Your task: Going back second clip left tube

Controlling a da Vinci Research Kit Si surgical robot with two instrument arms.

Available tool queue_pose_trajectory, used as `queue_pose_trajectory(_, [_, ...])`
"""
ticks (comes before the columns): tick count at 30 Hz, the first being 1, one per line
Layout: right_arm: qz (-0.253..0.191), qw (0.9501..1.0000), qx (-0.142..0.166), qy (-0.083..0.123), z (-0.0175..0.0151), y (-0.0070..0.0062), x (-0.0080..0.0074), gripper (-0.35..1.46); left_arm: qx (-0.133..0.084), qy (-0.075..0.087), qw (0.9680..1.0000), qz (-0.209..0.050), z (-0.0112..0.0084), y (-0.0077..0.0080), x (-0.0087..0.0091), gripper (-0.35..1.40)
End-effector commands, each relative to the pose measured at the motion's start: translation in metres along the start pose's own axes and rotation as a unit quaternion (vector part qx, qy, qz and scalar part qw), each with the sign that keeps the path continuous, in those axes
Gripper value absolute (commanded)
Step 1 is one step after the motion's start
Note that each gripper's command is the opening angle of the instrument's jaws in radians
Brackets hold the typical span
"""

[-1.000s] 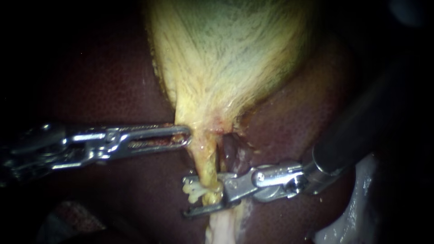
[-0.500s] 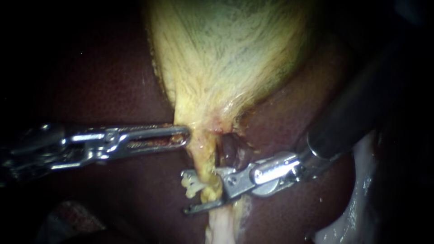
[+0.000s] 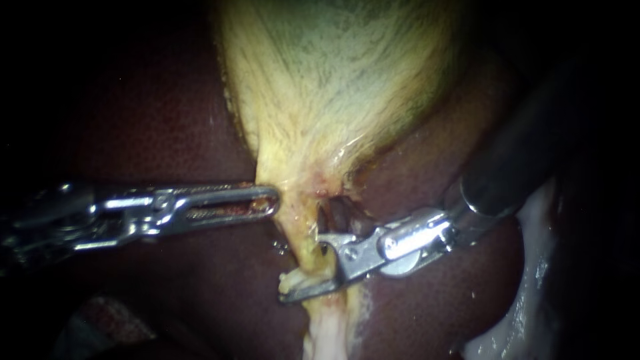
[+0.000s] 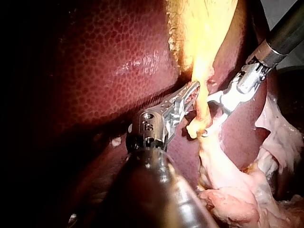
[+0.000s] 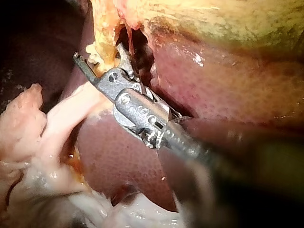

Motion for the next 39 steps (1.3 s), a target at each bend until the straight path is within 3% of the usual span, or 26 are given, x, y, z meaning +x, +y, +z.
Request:
queue_pose_trajectory(1, [0.0,1.0,0.001,0.001,-0.0006,-0.0002,0.0,0.59,-0.001,0.0,1.0,0.0,0.0,0.0,0.0,-0.35])
queue_pose_trajectory(9, [0.007,0.9998,-0.019,0.001,-0.0062,-0.0005,0.0005,0.59,0.0,0.0,1.0,0.0,0.0001,0.0003,0.0,-0.35])
queue_pose_trajectory(15, [0.018,0.9991,-0.039,0.0,-0.0105,0.0005,0.0023,0.6,-0.001,0.0,1.0,0.0,0.0003,0.0006,0.0001,-0.35])
queue_pose_trajectory(23, [-0.001,0.9988,-0.048,-0.003,-0.0149,0.0014,0.0042,0.6,-0.003,-0.002,1.0,0.001,0.0009,0.0011,0.0003,-0.35])
queue_pose_trajectory(29, [-0.004,0.9989,-0.047,-0.003,-0.0154,0.0013,0.0043,0.6,-0.008,-0.005,1.0,0.004,0.0028,0.0018,0.0011,-0.35])
queue_pose_trajectory(33, [-0.004,0.9989,-0.047,-0.003,-0.0154,0.0012,0.0044,0.6,-0.009,0.004,0.9999,0.007,0.0048,0.0017,0.0022,-0.35])
queue_pose_trajectory(39, [-0.004,0.9989,-0.047,-0.003,-0.0154,0.0011,0.0044,0.6,-0.008,0.01,0.9998,0.013,0.0062,0.0015,0.0032,-0.35])
